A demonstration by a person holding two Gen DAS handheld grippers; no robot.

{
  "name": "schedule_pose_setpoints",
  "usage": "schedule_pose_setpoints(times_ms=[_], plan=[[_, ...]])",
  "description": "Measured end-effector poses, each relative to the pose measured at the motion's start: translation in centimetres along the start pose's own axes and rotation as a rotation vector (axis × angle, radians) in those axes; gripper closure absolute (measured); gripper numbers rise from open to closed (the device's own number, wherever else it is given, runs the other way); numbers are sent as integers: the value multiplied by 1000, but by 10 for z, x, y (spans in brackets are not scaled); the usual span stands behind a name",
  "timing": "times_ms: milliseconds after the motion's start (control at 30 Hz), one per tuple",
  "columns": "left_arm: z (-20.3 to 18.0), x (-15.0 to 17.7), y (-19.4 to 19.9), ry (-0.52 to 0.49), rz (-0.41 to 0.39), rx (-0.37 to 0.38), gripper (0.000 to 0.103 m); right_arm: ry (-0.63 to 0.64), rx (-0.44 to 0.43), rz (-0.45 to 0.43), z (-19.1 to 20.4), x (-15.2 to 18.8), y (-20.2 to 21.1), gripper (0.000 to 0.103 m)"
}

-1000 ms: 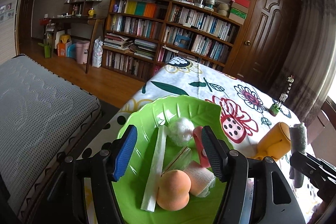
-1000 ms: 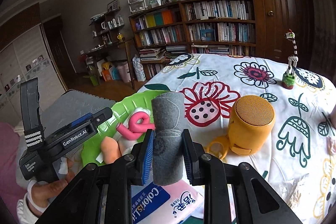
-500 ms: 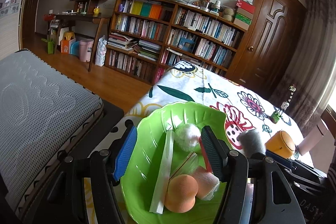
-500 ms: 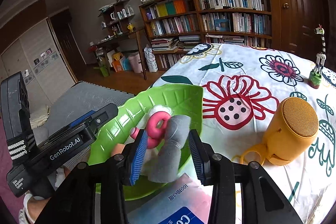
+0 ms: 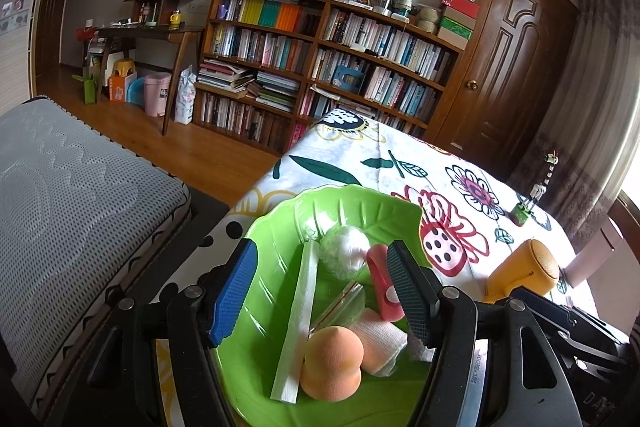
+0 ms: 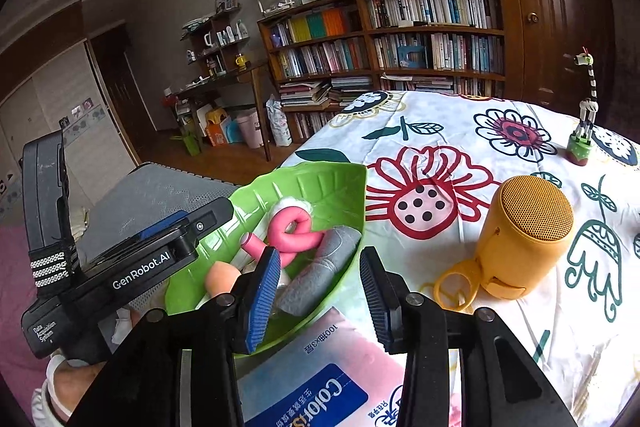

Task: Organize soft objects
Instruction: 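Open both tools to drop the pink roller and grey roll into the plate, then move both tools away from the plate toward the clear plastic bags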

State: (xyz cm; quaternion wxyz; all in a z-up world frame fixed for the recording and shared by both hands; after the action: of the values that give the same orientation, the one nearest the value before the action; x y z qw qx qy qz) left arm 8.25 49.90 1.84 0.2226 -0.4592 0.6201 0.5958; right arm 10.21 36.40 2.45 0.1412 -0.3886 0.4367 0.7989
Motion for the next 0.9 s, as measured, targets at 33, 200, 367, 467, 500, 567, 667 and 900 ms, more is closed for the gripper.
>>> schedule_pose_setpoints(times_ms=[33, 200, 367, 467, 500, 567, 667, 900], plan=[[-2, 0, -1, -3, 3, 3, 35, -2, 0, -2, 0, 1, 1, 58], [-10, 1, 0, -16, 5, 17, 35, -22, 10, -9, -6, 1, 6, 58], [-17, 1, 1, -26, 4, 28, 35, -41, 22, -18, -14, 4, 14, 58], [-21, 2, 2, -32, 7, 33, 35, -54, 26, -17, -19, 7, 19, 58], [-22, 2, 1, -35, 9, 35, 35, -56, 29, -17, -21, 8, 21, 58], [-25, 3, 2, -42, 11, 41, 35, -62, 32, -18, -25, 11, 25, 58], [-30, 4, 2, -54, 14, 49, 35, -75, 41, -19, -32, 16, 32, 58], [-46, 9, 4, -83, 23, 71, 33, -114, 68, -14, -52, 31, 48, 58]])
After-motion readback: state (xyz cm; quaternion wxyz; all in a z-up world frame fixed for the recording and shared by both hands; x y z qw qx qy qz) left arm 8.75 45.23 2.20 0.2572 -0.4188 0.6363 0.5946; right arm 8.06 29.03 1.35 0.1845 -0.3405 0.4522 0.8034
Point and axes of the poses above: each gripper's, at about its wrist camera, not at the fingertips, and y roughly against the way its jaws point, z to its left, x to its underside, the point moved 9 cm from there along -y, roughly the way its jaws point, and after that the axes turned 7 degrees about -y, right-handed, at the moved point
